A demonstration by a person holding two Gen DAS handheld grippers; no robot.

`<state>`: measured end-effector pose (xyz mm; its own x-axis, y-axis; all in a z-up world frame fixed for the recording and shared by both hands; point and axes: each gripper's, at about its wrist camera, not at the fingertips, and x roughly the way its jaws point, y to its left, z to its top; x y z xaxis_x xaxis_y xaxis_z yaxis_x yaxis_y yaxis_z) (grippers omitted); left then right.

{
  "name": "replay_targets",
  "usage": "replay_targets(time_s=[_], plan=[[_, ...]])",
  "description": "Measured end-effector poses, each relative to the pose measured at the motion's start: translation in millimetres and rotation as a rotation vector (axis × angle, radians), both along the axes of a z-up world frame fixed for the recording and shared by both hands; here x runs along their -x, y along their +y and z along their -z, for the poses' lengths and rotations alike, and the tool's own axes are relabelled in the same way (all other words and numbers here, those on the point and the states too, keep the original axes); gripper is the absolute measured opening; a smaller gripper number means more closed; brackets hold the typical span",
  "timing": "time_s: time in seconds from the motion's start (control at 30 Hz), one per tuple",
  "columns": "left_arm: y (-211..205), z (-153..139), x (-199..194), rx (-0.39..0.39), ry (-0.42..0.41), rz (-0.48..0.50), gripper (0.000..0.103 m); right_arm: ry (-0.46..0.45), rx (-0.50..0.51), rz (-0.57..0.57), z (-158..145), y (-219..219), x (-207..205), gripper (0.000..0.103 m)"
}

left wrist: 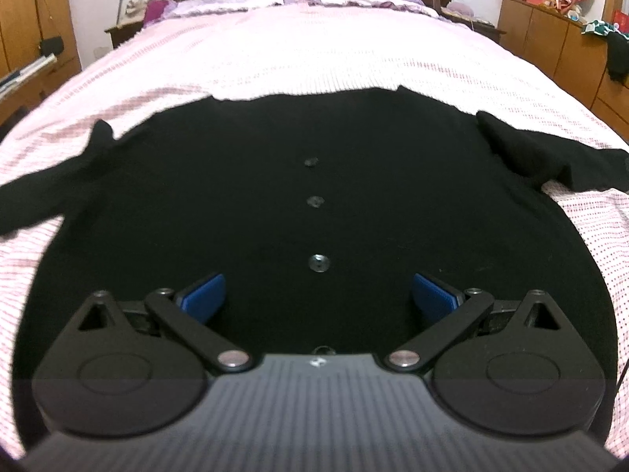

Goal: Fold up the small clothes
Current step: 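Grasp the black cardigan sleeve cuff with the right gripper, then lift the sleeve with the right gripper, lay it across the cardigan body, open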

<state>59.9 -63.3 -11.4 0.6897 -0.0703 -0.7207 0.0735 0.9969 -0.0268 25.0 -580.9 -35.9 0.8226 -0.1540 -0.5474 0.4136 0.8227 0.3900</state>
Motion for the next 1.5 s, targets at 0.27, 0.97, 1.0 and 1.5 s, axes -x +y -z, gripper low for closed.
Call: replay_targets(time_s=[0.27,0.97,1.0,1.5], plan=[[-9.6,15.4,-6.0,-0.048,0.01,-0.026,0.103,-0.027,-0.099,0.055,28.8,-57.4,-46.1,0.103],[-12.9,28.2,-8.6,-0.052,0.019,-0.044,0.103,-0.187,-0.163,0.077,60.6,-83.2,-81.3,0.095],[-12.9,28.4,-8.4,-0.053,0.017,-0.042,0.103,-0.184,-0.164,0.078,60.0,-83.7,-82.5,0.082],[-15.1,30.8,-1.1,-0.077,-0.034,-0.01,0.103,-0.273,-0.259,0.105,24.2,-98.4,-42.4,0.004]])
